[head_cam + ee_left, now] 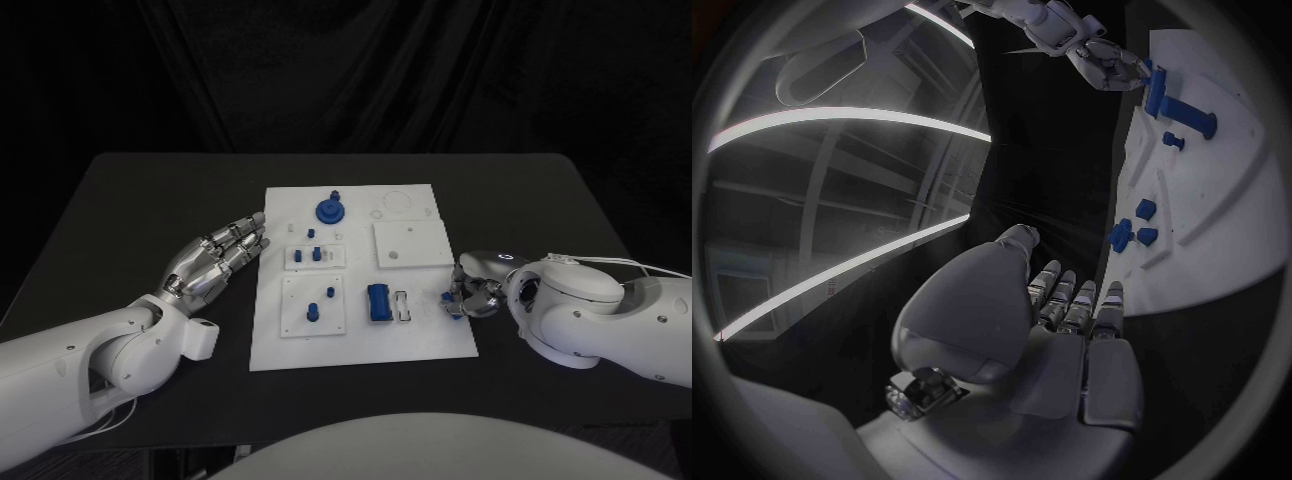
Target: Assemble the parts on the task board
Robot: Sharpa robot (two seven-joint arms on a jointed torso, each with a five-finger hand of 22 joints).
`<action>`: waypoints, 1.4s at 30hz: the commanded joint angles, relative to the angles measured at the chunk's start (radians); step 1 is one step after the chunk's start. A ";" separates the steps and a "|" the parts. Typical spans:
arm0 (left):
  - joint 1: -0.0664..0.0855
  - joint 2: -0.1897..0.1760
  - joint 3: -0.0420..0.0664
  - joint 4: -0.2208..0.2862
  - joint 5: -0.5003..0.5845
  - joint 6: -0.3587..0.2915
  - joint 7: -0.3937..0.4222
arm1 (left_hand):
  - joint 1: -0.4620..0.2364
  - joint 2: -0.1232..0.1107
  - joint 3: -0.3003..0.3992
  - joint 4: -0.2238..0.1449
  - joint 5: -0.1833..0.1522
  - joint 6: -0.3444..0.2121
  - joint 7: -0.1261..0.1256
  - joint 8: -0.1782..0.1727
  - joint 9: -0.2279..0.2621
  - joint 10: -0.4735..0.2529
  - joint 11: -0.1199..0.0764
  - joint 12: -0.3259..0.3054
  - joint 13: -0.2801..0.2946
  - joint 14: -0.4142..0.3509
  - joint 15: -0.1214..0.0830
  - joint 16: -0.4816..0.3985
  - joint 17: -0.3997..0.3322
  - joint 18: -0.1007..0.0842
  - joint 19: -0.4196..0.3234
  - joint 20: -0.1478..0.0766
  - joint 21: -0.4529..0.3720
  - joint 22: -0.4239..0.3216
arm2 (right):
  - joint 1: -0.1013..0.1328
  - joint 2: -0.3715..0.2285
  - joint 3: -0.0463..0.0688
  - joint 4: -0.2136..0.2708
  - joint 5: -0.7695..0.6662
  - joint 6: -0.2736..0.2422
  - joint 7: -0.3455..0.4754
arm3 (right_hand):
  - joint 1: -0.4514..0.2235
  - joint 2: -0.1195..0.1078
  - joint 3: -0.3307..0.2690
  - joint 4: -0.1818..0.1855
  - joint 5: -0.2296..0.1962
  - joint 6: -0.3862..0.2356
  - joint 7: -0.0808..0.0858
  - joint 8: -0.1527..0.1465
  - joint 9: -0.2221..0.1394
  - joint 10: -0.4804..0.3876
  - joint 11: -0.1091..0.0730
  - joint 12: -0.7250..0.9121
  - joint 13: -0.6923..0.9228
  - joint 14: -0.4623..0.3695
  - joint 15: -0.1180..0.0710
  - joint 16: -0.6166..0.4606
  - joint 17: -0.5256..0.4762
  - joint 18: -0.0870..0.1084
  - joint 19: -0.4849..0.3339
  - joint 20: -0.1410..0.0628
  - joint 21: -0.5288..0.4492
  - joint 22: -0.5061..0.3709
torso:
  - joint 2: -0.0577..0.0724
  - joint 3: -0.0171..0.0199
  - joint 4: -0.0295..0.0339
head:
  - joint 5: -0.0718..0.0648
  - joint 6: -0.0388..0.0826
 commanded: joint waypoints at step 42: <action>-0.005 0.006 0.001 0.003 -0.003 0.022 0.077 | -0.002 -0.003 0.013 0.003 -0.006 -0.003 -0.001 0.004 0.000 0.003 0.019 0.019 0.003 0.004 0.012 0.012 0.002 0.007 0.003 0.009 0.003 0.002 | 0.028 0.111 -0.004 -0.036 0.473 -0.120 0.145 | 0.000 0.026 0.034 -0.008 -0.006 -0.016 -0.001 0.021 -0.021 0.103 0.003 0.003 0.263 0.094 0.001 -0.007 0.216 0.002 0.064 0.003 -0.019 0.229 | 0.000 -0.0009 0.0004 | 0.022 0.000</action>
